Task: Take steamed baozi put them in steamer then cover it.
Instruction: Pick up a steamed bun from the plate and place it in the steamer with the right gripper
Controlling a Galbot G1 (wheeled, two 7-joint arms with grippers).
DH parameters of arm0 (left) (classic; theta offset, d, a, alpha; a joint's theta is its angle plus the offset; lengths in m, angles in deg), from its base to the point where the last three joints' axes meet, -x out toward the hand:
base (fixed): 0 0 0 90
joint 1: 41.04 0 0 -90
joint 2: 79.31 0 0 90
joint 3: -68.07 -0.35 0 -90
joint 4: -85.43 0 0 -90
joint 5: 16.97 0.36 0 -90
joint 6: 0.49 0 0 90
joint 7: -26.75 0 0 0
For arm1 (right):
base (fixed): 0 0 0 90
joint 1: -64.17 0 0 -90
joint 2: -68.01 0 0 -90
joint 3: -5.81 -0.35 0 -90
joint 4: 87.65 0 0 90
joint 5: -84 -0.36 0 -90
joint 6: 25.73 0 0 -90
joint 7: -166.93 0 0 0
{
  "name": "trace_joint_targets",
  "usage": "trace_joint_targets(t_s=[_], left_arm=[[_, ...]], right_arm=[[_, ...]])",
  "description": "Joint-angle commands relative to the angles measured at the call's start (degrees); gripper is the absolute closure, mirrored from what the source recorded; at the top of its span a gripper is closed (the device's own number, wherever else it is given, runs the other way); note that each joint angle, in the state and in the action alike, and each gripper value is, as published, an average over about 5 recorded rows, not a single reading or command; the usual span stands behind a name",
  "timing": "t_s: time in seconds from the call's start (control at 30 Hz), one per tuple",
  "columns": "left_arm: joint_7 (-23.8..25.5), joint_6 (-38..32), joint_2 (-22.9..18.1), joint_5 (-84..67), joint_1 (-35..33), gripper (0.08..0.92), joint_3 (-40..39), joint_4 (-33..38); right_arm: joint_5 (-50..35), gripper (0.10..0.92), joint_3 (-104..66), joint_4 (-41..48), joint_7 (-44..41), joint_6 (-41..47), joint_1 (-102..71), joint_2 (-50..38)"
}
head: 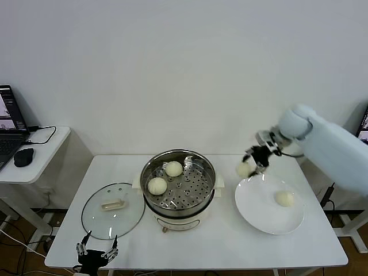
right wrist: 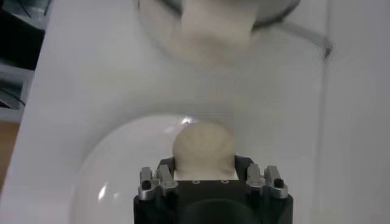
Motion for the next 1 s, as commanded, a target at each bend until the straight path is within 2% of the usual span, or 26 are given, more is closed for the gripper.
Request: trace_joint_targets(t_s=[0.03,0.17,0.33,0.53,1.0], left_arm=[[-0.1,0.0,-0.4,-0.1,0.1,0.177,0.3,0.4],[-0.1,0.0,-0.7,-0.2,0.0,0.177,0.8,0.7],[-0.2,0.0,-1.0,-0.3,-0.1,0.177,1.1,0.8],[-0.5,-0.2,-1.5,-0.2,-0.3,0.177,0.6,0.5],[-0.6,-0.2,-2.0,-1.0,-0.3,0.177,1.0,1.2]], right_arm=[[-3.2,0.416,5.2,6.3,-2.5,-21.1,12.9,16.8],[1.6,0.415,6.2,4.1,-2.2,-25.7,11.7,19.6],[3.2,0.414,10.6,0.9,-2.2,-33.5,11.0,21.2],[8.0,0.414,12.6,-0.5,-1.3,-38.3,9.6,23.0],[14.3,0.414,17.0,-6.0,0.7,-39.5,6.1,24.8]])
